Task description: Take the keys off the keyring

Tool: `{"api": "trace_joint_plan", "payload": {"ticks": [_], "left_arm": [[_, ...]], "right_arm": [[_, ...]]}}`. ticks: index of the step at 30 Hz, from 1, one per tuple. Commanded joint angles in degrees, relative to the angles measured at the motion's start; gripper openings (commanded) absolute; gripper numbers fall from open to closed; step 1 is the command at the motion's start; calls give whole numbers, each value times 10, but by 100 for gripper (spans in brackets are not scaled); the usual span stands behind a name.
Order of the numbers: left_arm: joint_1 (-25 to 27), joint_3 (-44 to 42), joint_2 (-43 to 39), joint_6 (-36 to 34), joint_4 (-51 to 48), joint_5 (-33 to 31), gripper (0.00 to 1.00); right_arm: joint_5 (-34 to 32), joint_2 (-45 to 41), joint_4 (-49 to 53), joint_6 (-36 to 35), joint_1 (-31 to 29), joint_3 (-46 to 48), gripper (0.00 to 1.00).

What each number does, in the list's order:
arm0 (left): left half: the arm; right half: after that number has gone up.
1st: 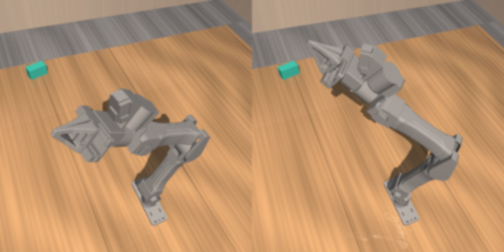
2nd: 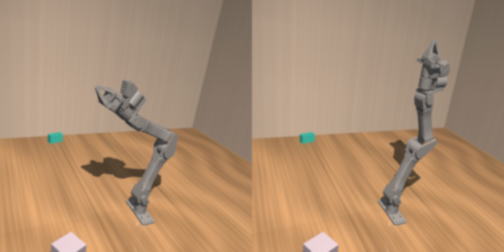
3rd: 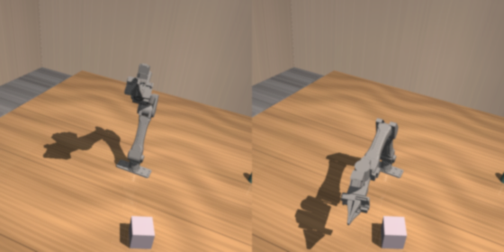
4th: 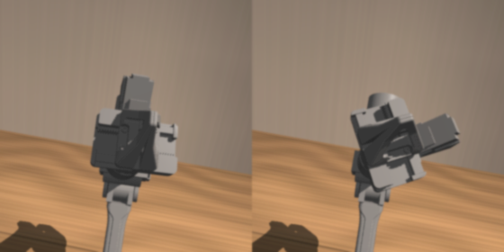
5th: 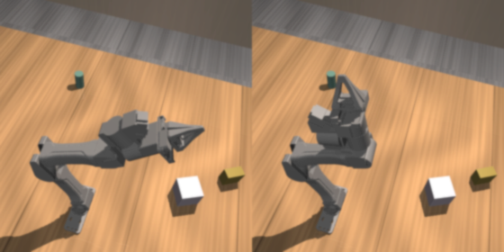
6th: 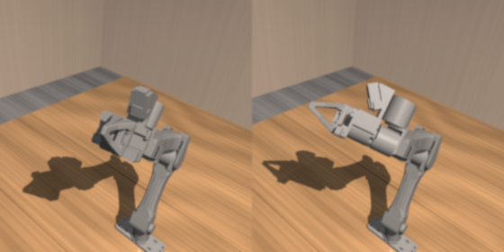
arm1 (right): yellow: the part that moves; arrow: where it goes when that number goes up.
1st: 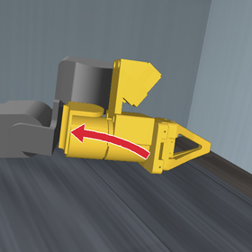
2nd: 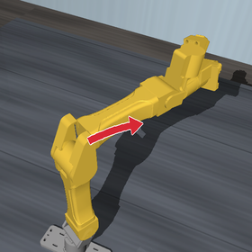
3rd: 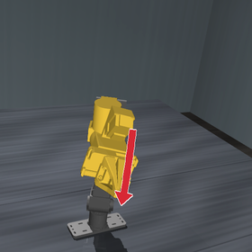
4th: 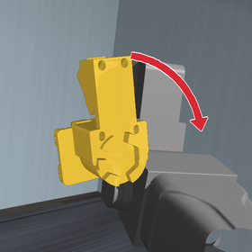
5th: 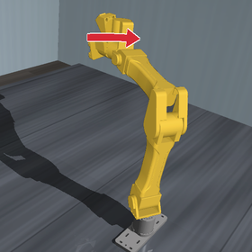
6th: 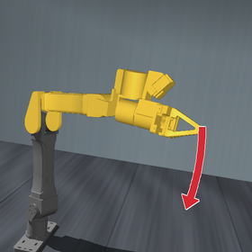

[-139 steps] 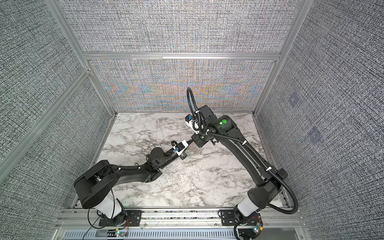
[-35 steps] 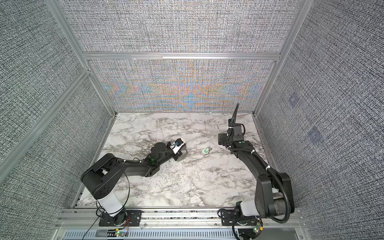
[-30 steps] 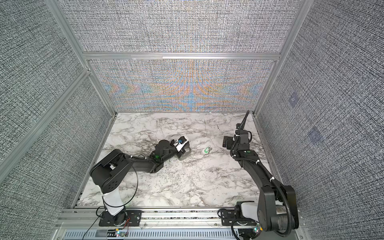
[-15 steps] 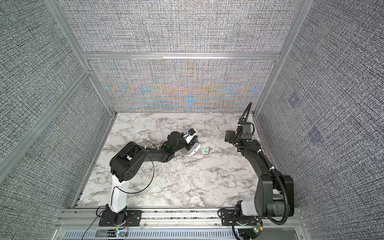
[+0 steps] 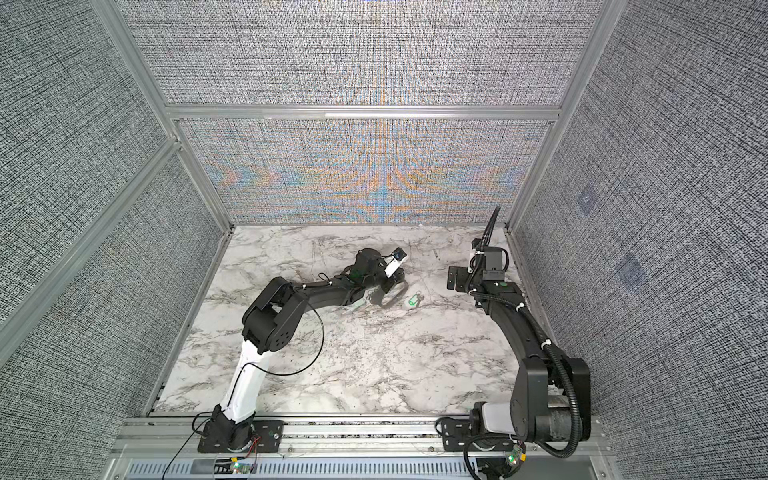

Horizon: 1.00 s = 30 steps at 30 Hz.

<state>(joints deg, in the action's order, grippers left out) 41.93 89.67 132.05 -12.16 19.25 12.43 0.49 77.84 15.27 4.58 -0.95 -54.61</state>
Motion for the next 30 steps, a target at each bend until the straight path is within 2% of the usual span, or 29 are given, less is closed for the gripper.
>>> {"api": "trace_joint_plan", "payload": {"ticks": [1,7,14,17,21,25,30], "left_arm": [[0,31,14,-10,-69,8,0],[0,74,36,-16,-112,30,9],[0,77,11,-2,-89,46,36],[-3,40,-32,23,-48,48,42],[-11,-53,-111,49,23,51,49],[-21,-105,-163,69,28,45,51],[-53,-227,-258,149,129,2,51]], "right_arm": [[18,-10,13,2,-9,9,99],[3,-24,35,1,-43,11,99],[-16,-47,44,-12,-90,31,98],[-12,-55,45,-26,-112,24,95],[-10,-45,33,-45,-143,3,92],[5,-9,32,-56,-164,-28,85],[44,61,41,-90,-189,-84,74]]}}
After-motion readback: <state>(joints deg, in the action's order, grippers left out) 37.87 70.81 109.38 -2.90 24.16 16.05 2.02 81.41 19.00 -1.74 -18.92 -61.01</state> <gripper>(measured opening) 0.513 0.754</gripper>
